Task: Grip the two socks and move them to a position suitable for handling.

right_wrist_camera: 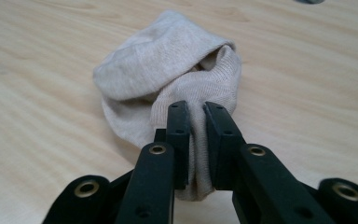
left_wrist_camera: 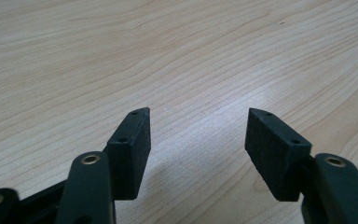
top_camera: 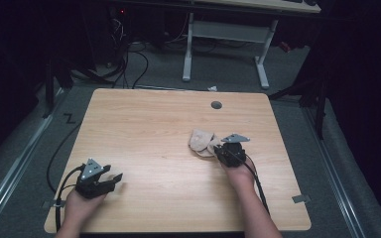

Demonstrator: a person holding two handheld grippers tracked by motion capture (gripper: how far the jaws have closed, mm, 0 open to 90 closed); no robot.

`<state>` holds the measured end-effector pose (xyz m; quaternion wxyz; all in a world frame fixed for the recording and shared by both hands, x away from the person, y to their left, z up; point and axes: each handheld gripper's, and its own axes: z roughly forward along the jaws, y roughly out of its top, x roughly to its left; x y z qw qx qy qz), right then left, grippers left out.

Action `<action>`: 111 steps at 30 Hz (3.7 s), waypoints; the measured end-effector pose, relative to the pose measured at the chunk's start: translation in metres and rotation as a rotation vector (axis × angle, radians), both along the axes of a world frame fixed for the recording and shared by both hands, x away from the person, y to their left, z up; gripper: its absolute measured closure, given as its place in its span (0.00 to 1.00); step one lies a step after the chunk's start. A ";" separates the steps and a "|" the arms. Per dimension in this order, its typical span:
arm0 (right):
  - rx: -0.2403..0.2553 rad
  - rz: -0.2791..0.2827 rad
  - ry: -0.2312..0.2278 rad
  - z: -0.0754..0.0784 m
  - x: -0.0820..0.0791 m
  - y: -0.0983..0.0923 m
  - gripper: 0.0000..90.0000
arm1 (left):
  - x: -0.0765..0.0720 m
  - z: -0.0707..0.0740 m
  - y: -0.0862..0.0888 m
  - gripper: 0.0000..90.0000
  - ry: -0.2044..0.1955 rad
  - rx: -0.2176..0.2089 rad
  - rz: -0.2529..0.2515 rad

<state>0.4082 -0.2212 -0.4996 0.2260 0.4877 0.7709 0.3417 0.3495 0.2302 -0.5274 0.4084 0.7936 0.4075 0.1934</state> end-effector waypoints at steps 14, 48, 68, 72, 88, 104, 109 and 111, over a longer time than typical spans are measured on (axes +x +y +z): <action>0.055 0.050 -0.016 -0.019 -0.064 0.011 0.90 | -0.004 0.000 -0.018 0.46 0.003 0.032 -0.059; 0.012 0.139 -0.004 -0.031 -0.081 0.037 0.90 | 0.053 0.005 -0.211 0.87 0.070 0.083 -0.287; 0.000 0.208 -0.004 -0.031 -0.090 0.065 0.90 | 0.040 -0.002 -0.062 0.83 0.035 0.094 0.021; -0.016 0.222 -0.013 -0.031 -0.090 0.073 0.89 | 0.037 -0.005 -0.056 0.73 0.023 0.089 0.024; 0.004 0.252 -0.035 -0.025 -0.092 0.097 0.77 | -0.015 0.009 -0.077 0.76 0.027 -0.045 -0.087; -0.051 0.358 -0.033 -0.028 -0.105 0.108 0.68 | -0.034 -0.007 -0.139 0.84 0.077 -0.018 -0.182; -0.095 0.341 -0.043 -0.032 -0.103 0.110 0.74 | -0.035 -0.008 -0.137 0.85 0.079 -0.032 -0.182; -0.096 0.331 -0.051 -0.032 -0.101 0.110 0.83 | -0.031 -0.006 -0.129 0.85 0.049 0.050 -0.223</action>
